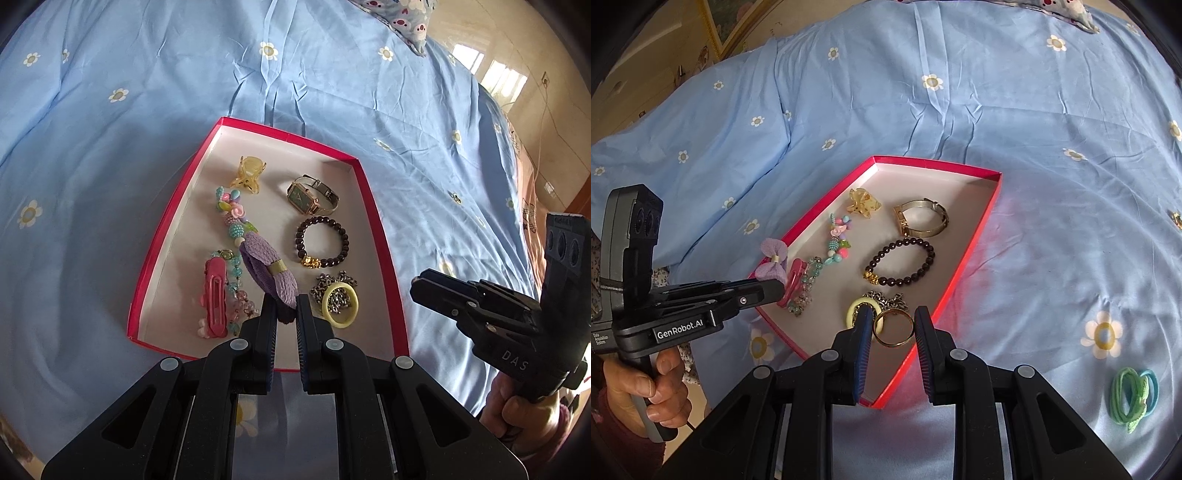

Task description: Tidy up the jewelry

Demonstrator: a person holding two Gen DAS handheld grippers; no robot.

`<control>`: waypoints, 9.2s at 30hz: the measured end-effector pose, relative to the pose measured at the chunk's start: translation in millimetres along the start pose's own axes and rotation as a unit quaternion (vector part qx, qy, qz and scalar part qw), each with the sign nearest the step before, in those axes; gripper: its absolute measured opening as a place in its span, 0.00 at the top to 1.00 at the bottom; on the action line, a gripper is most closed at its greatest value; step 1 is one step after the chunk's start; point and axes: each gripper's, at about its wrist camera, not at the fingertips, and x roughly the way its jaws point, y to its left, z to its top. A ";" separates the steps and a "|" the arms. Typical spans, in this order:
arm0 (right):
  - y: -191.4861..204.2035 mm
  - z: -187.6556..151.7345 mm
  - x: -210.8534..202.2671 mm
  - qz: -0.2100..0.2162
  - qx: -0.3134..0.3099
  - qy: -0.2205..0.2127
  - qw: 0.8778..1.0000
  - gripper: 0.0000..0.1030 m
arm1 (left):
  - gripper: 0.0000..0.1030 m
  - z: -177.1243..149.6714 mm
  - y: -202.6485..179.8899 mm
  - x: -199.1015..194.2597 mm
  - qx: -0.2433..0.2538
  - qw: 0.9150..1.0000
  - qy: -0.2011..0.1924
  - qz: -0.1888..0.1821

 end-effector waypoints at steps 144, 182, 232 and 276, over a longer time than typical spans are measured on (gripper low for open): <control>38.4 -50.4 -50.2 -0.076 -0.086 -0.117 0.986 0.00 | 0.00 -68.6 2.6 -68.0 0.036 0.950 -0.150 0.273; 39.3 -50.0 -48.4 -0.083 -0.063 -0.097 0.990 0.00 | 0.00 -67.5 -16.9 -68.3 0.048 0.954 -0.118 0.270; 47.9 -49.6 -50.4 -0.069 -0.059 -0.099 0.991 0.00 | 0.00 -70.3 -17.3 -68.3 0.038 0.961 -0.118 0.248; 46.3 -49.0 -49.1 -0.067 -0.055 -0.097 0.992 0.00 | 0.00 -63.9 -18.2 -63.2 0.040 0.965 -0.114 0.232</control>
